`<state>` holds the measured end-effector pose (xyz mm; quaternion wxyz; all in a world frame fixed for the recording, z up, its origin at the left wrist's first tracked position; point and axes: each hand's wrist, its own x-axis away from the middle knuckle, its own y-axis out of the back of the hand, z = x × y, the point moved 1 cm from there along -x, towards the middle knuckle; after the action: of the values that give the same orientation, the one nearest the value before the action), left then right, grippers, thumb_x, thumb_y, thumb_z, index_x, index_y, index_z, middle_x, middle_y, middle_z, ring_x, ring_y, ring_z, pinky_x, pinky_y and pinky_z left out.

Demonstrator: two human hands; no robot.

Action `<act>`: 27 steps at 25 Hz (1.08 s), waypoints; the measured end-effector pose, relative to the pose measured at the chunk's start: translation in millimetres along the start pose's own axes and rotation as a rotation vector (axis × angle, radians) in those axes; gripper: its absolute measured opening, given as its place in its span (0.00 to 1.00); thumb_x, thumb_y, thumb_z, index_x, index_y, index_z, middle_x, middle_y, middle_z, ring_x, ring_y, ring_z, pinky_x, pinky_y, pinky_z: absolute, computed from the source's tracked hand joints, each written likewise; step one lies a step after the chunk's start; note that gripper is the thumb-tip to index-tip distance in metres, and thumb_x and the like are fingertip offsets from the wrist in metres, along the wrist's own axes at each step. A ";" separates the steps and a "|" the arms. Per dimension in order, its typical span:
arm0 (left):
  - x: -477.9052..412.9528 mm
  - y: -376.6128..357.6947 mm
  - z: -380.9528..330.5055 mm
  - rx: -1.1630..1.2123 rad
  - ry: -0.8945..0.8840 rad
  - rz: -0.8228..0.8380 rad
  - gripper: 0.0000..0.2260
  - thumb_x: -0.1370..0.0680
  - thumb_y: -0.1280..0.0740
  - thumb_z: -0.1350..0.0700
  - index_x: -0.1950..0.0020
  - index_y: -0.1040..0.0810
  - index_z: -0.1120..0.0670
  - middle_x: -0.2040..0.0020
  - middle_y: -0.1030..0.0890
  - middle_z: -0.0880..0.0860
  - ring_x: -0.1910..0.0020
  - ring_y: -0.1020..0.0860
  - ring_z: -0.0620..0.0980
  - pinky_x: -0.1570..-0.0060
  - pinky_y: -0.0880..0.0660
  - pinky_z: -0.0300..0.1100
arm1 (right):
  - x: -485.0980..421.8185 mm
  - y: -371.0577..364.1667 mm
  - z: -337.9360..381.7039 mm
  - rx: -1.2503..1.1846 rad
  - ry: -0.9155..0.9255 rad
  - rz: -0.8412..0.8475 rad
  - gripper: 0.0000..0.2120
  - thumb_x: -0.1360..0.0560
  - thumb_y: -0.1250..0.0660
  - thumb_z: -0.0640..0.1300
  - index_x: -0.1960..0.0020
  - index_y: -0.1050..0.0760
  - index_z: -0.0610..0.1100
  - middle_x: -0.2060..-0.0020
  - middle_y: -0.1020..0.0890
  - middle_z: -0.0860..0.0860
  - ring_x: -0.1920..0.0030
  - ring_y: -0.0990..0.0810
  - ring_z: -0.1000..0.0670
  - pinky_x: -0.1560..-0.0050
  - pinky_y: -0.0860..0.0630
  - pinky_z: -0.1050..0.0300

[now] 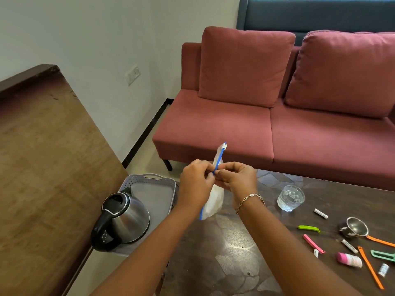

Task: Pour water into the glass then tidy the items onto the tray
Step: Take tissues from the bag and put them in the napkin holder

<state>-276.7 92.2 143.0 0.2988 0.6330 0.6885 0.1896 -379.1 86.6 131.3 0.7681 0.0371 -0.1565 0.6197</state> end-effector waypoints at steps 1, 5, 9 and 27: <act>0.7 -0.7 -0.2 0.000 0.005 -0.002 0.06 0.26 0.36 0.66 0.52 0.20 0.62 0.54 0.19 0.58 0.57 0.21 0.53 0.53 0.22 0.49 | -0.5 -0.3 -0.6 0.018 0.003 -0.012 0.10 0.32 0.34 0.26 0.65 0.24 0.39 0.68 0.19 0.44 0.71 0.18 0.52 0.69 0.20 0.62; -0.5 1.6 1.3 0.006 0.037 -0.038 0.07 0.28 0.37 0.68 0.53 0.26 0.59 0.63 0.25 0.53 0.66 0.28 0.51 0.61 0.25 0.52 | -0.3 -0.8 -1.6 0.107 0.049 -0.052 0.13 0.33 0.35 0.27 0.61 0.29 0.44 0.68 0.21 0.45 0.67 0.20 0.47 0.65 0.20 0.55; -5.5 12.7 12.7 -0.123 -0.039 -0.110 0.12 0.31 0.41 0.71 0.54 0.26 0.58 0.57 0.27 0.55 0.62 0.27 0.55 0.65 0.28 0.51 | -0.1 5.7 3.9 0.384 0.210 -0.084 0.16 0.32 0.38 0.29 0.66 0.33 0.50 0.71 0.25 0.50 0.66 0.19 0.45 0.60 0.22 0.47; -19.8 20.1 31.2 -0.520 -0.326 0.093 0.17 0.30 0.37 0.67 0.43 0.24 0.55 0.31 0.34 0.52 0.45 0.29 0.54 0.60 0.29 0.44 | -0.9 7.7 6.4 1.230 0.836 0.009 0.05 0.37 0.29 0.29 0.63 0.19 0.35 0.64 0.20 0.41 0.72 0.21 0.41 0.74 0.32 0.61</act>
<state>-240.8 71.6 135.9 0.5483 0.5883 0.5300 0.2691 -387.9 85.9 136.0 0.6016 0.2208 0.5238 0.5612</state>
